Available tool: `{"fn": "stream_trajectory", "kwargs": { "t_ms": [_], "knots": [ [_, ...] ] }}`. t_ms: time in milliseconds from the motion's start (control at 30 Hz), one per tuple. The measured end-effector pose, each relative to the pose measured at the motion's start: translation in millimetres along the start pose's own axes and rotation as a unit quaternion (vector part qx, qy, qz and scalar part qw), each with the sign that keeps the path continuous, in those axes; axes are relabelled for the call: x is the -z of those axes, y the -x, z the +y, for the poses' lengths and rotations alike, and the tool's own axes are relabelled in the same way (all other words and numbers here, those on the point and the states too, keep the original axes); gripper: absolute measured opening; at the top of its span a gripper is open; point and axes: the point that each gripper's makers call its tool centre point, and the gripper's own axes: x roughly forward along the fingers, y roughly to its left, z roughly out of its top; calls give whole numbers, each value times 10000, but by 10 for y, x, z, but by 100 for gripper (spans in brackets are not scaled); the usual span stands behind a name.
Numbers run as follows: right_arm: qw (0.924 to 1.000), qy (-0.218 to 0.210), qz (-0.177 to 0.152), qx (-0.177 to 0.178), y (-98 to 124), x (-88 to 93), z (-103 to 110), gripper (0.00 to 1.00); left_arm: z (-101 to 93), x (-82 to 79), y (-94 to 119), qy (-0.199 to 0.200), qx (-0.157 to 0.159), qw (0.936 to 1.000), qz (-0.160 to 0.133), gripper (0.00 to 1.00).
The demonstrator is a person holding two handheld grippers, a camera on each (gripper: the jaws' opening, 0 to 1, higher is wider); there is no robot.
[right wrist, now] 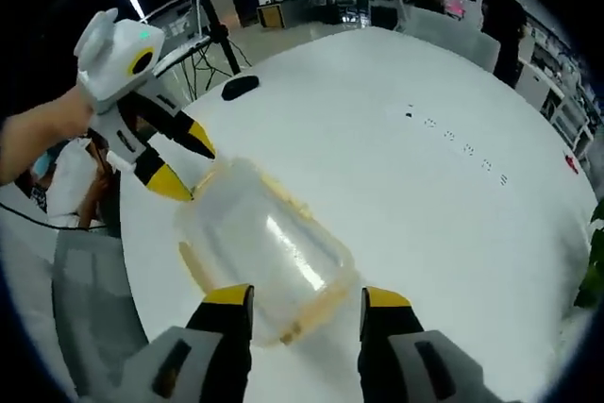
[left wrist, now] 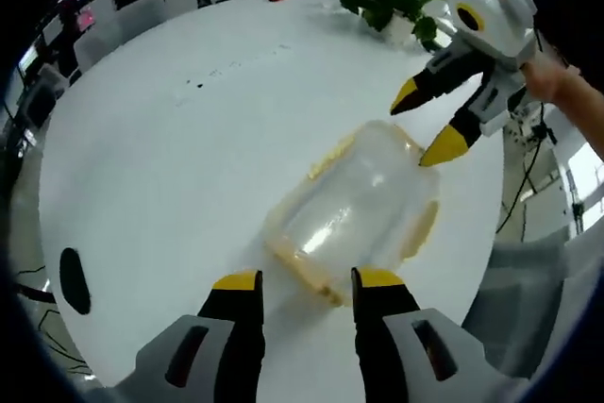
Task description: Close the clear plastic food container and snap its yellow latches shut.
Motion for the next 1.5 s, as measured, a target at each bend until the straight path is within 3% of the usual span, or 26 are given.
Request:
{"fn": "stream_trajectory", "kwargs": {
  "t_ms": [200,267,567,1067,1500],
  "knots": [
    [9980,-589,81,208,9,86,-42,41,10,-28,-12,301,-158,9993,-171,32],
    [9968,-783,-53,174,17,52,-37,42,-6,-40,-18,434,-172,9986,-230,31],
    [9936,-1060,28,387,32,110,-100,41,7,-26,-22,1042,-231,9939,-263,31],
    [9890,-1380,87,518,-15,188,-97,38,-50,62,-93,1294,-252,9912,-151,32],
    [9846,-1641,24,607,-29,177,-108,39,-49,59,-104,1528,-277,9876,-239,32]
  ]
}}
